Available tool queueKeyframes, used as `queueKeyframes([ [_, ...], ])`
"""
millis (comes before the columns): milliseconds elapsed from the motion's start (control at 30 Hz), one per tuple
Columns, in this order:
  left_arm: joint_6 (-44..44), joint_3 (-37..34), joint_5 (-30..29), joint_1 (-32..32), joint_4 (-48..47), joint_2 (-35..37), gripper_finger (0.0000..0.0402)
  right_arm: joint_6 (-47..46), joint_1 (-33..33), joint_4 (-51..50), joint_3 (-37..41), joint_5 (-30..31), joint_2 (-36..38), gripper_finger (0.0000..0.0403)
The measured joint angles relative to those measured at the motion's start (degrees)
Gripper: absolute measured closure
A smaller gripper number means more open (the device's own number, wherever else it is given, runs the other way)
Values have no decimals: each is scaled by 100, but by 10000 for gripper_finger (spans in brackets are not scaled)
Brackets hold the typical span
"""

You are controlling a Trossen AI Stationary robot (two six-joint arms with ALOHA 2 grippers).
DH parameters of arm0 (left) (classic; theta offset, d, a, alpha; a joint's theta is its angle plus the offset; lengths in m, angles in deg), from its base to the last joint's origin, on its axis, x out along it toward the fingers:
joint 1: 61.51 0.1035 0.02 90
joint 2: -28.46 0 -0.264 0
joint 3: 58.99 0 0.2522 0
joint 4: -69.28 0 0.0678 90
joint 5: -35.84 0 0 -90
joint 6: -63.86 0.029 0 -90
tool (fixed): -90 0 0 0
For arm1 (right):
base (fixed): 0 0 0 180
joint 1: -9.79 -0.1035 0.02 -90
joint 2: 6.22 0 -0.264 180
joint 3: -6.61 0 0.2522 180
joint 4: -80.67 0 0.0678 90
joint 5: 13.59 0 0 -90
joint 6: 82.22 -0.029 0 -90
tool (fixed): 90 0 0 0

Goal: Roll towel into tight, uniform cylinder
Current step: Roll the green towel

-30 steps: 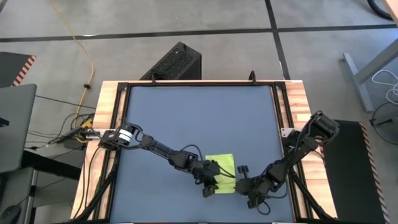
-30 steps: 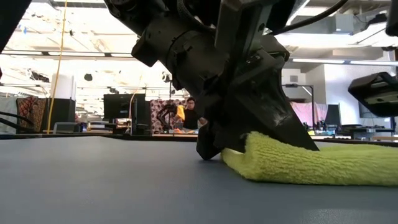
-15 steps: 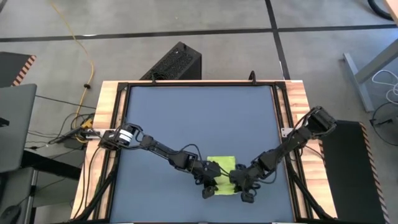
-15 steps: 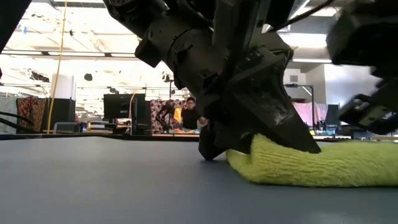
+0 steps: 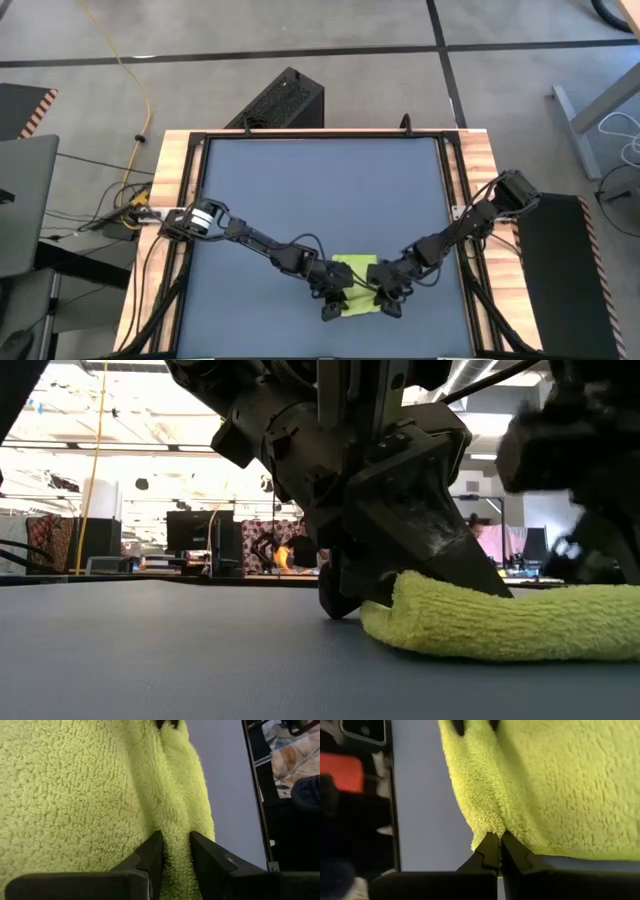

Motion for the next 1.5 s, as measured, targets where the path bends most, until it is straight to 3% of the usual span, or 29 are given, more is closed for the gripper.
queueKeyframes([
  [267,-78,-2,-41,-3,224,2,315,-938,105,1792,904,67,7,384],
  [867,587,-11,-7,352,-405,665,297,-1361,188,1812,1014,40,11,384],
  [1133,1197,-9,-353,250,-1027,1087,298,-1461,206,1782,1014,44,7,384],
  [1267,1709,-11,-1026,-187,-1444,1348,306,-1492,319,1735,1019,44,4,384],
  [1500,1668,-341,-2981,-808,-1391,1332,314,-1518,490,1716,1019,14,4,383],
])
